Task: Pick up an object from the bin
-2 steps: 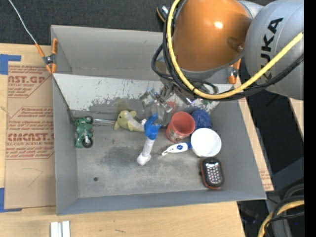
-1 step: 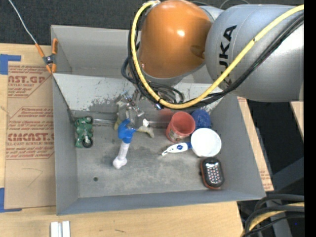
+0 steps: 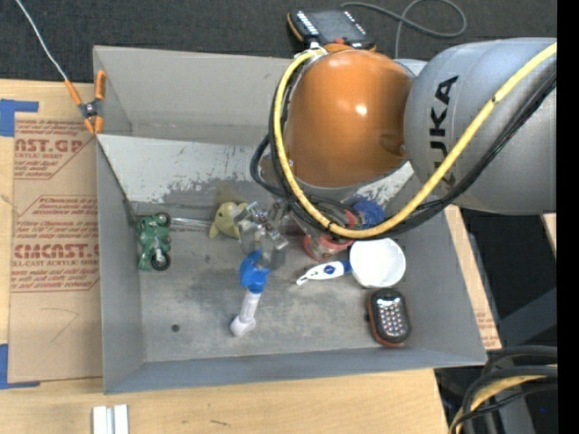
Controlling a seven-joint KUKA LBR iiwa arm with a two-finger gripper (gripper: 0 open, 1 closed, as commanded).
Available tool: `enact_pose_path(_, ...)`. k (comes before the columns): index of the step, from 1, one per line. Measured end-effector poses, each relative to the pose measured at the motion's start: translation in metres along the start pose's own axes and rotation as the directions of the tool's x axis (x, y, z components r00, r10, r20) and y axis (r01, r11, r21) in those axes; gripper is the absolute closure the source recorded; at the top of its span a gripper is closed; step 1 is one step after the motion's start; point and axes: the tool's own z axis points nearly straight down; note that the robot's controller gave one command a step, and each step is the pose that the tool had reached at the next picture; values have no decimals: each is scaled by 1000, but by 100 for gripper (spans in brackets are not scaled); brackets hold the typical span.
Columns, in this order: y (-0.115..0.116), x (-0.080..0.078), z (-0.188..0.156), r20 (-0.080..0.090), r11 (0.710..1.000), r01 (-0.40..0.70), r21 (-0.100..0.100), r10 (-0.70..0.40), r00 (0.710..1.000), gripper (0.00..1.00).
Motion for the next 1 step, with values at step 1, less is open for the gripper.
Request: enact_pose_path(1,-26,43,67,2,999,44,0,-44,999,100)
